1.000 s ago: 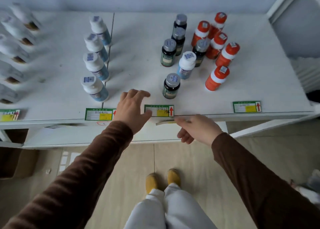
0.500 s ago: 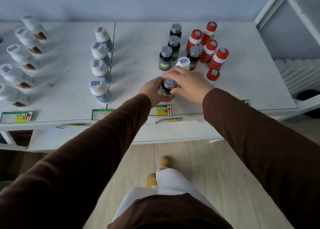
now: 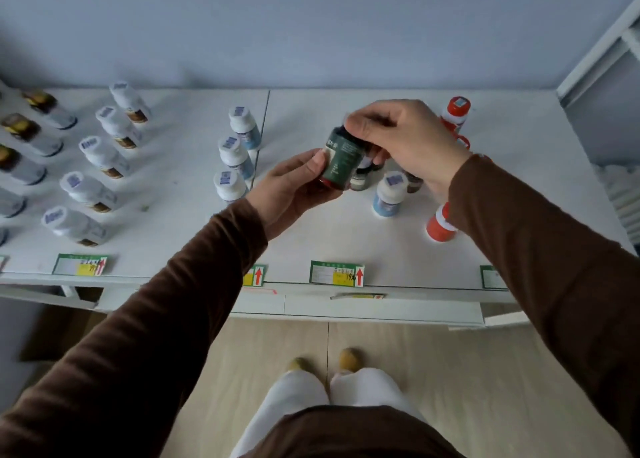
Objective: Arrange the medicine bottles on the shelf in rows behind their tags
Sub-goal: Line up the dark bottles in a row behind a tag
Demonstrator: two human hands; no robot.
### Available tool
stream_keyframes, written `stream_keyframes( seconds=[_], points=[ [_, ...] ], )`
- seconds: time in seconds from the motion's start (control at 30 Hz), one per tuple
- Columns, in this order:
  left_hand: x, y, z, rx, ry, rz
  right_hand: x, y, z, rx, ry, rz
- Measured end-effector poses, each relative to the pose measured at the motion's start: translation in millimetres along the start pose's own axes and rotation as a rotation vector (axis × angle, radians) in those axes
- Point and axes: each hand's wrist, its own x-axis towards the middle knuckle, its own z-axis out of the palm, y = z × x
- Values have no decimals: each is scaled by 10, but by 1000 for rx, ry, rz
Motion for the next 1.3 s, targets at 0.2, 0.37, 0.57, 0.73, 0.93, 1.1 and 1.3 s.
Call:
stream_keyframes(
  seconds=[0.2, 0.37, 0.57, 0.73, 0.93, 1.1, 1.3],
  points=[
    [-46, 99, -109, -65, -37, -26, 140, -96, 80, 22, -38, 23],
    [-57, 114, -165, 117, -61, -2, 99, -66, 60, -44, -130, 11],
    [-16, -86, -87, 674, 112, 102, -84, -5, 111, -310, -260, -54],
    [-55, -330, -193, 943, 19, 5, -283, 346, 337, -625, -257, -121],
    [-18, -472, -296, 1271, 122, 39, -408, 737, 568, -753, -324, -148],
    [99, -549, -369, 1281, 194, 65, -428, 780, 619, -768, -340, -183],
    [441, -535, -433, 1235, 298, 71, -162, 582, 166, -567, -114, -133]
  ],
)
